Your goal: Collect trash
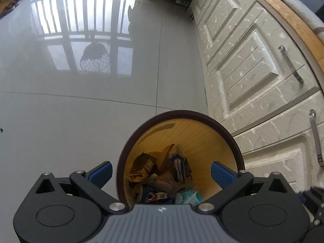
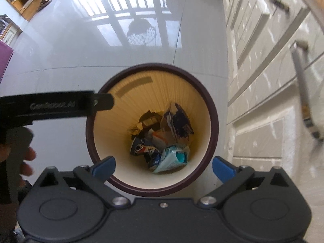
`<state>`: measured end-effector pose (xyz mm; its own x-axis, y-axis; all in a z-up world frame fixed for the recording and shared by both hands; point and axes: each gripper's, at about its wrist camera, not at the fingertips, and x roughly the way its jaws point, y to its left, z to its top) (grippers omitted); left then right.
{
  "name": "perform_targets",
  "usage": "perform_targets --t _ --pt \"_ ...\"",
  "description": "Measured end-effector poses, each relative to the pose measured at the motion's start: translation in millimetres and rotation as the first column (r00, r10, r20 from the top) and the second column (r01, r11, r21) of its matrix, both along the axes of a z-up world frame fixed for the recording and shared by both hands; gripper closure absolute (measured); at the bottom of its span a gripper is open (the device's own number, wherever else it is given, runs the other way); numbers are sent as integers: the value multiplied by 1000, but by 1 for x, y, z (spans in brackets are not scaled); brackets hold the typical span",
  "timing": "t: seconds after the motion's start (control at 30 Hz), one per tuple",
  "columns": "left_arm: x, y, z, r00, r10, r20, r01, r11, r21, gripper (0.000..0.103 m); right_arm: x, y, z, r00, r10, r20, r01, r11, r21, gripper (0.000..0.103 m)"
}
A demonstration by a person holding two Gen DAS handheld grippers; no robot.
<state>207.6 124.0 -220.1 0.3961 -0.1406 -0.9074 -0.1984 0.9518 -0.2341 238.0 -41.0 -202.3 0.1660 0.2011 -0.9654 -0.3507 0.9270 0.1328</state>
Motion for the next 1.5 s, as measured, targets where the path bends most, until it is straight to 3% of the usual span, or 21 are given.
perform_targets --t 0.27,0.57,1.0,1.5 --pt "-18 11 45 1000 -13 26 11 997 81 1 -7 1 45 996 -23 83 20 999 37 0" --pt "-48 27 108 995 -7 104 -5 994 110 1 -24 1 100 986 -23 165 12 998 65 0" --pt "-94 9 189 979 -46 197 15 987 158 1 -62 -40 174 954 -86 287 68 995 72 0" --pt "-154 -35 232 956 -111 272 43 969 245 1 -126 -89 212 906 -148 397 123 989 88 0"
